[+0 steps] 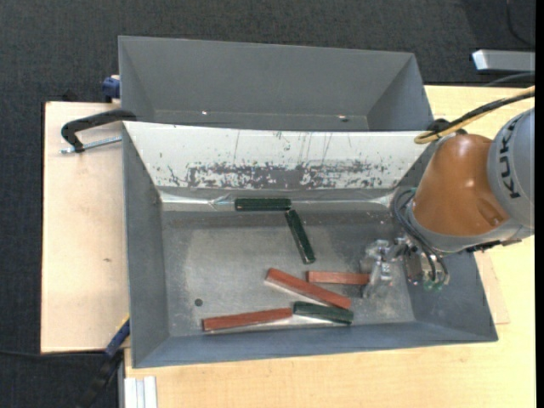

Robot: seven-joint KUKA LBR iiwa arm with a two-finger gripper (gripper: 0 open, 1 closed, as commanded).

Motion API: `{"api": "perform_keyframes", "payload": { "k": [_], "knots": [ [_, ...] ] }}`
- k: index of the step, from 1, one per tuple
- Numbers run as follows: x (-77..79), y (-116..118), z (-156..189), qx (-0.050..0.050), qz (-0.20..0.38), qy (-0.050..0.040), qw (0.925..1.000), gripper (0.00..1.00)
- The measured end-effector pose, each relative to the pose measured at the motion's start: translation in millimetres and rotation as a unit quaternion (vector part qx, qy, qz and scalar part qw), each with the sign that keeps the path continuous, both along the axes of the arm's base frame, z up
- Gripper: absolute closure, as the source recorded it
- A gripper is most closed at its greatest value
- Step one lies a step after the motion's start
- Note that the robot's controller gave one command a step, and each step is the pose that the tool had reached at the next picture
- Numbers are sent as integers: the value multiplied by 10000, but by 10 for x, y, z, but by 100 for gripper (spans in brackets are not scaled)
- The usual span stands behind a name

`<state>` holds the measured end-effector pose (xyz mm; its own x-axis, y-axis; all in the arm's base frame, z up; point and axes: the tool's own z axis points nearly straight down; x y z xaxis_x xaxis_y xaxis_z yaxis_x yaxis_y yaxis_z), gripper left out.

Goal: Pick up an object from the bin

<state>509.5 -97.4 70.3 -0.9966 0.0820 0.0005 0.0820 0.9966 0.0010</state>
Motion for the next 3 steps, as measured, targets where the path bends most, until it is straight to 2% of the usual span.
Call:
{"api": "perform_keyframes", "payload": {
  "k": [1, 2, 3],
  "knots": [
    [0, 0, 0, 0, 0, 0, 10000, 100],
    [-52, 243, 1289, -4, 84, -29, 10000, 100],
    [-53, 243, 1288, -5, 83, -27, 10000, 0]
  ]
}}
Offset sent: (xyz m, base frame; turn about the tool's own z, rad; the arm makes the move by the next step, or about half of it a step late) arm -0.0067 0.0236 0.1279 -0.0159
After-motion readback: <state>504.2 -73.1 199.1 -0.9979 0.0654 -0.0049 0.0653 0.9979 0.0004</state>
